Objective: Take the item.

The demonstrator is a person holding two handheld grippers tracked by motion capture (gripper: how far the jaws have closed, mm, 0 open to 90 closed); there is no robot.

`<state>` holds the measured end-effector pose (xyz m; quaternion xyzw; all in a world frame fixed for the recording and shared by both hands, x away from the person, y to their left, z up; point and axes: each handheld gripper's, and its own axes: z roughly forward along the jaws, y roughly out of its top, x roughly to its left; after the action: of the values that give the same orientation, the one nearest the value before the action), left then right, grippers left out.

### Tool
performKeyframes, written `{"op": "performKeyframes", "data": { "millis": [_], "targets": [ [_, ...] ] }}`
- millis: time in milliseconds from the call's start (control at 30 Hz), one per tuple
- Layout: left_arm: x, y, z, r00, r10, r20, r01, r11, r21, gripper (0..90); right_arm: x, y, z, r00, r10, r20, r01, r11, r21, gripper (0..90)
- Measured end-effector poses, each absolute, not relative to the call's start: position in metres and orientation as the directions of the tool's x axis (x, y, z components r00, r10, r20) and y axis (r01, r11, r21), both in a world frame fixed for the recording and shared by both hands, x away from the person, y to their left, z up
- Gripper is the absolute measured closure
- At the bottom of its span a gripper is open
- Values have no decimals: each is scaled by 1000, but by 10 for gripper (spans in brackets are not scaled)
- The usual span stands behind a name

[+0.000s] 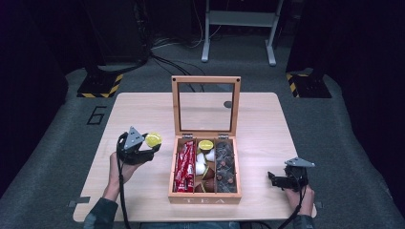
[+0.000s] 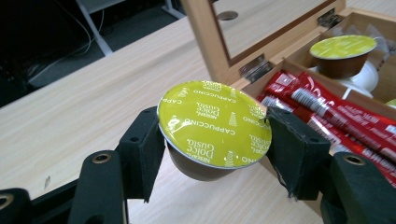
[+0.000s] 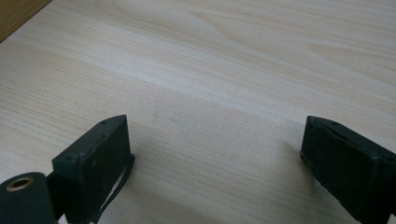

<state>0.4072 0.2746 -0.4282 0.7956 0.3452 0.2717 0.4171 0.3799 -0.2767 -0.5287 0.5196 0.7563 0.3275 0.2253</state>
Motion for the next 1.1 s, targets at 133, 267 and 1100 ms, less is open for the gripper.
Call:
{"op": "performKeyframes", "data": {
  "millis": [133, 267, 1100],
  "targets": [
    [409, 281, -434, 595, 793, 134, 331, -393, 858, 394, 380, -277, -529, -358, 934, 0, 638, 245, 730, 78],
    [412, 288, -442, 566, 816, 117, 344, -363, 866, 395, 380, -277, -529, -358, 934, 0, 639, 245, 730, 79],
    [440, 316, -488, 444, 894, -59, 482, -183, 857, 409, 380, -277, -529, -358, 934, -1, 639, 245, 729, 79]
  ]
}}
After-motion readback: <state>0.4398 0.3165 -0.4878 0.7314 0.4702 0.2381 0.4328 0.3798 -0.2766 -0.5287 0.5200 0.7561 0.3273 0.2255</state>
